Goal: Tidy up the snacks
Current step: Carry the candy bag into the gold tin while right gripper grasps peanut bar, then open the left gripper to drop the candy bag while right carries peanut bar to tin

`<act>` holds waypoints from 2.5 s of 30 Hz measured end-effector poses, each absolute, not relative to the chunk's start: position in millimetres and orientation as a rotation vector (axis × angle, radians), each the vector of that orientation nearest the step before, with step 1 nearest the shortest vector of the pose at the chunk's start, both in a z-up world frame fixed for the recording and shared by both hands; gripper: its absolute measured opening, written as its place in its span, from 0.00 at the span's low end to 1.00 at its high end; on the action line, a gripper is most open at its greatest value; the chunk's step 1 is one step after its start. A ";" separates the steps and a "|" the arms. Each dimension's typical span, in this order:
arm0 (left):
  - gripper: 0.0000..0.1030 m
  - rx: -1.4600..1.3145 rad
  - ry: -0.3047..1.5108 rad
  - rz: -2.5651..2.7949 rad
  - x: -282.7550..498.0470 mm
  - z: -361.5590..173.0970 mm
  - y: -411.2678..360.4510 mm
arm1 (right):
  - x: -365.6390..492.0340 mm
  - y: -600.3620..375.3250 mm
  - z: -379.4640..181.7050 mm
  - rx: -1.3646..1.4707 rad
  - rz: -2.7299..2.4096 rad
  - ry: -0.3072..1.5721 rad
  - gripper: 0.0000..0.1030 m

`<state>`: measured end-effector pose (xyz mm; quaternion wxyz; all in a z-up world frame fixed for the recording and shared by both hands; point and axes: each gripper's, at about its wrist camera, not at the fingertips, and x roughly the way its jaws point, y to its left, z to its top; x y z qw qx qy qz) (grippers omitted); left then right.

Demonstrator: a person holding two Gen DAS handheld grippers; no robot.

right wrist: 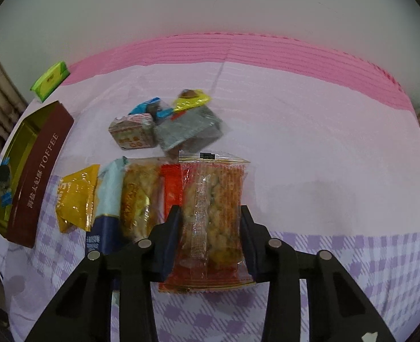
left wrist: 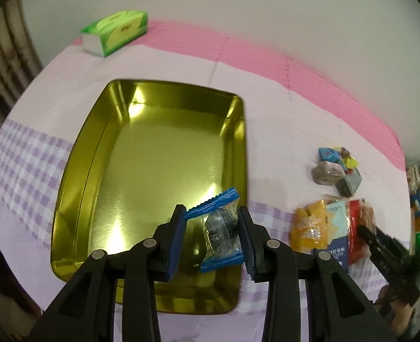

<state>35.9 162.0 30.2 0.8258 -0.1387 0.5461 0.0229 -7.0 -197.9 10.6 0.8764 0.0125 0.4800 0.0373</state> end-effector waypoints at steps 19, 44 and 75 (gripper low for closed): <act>0.36 -0.099 1.192 0.169 45.4 -6.6 205.0 | -16.1 -241.5 -3.5 0.085 -0.110 1.037 0.36; 0.38 -0.018 1.219 0.150 42.1 -22.4 214.2 | -6.7 -236.8 -1.6 0.047 -0.175 1.080 0.35; 0.62 -0.052 0.999 0.299 14.3 41.9 271.4 | -2.4 8.7 82.5 -0.069 0.360 0.947 0.35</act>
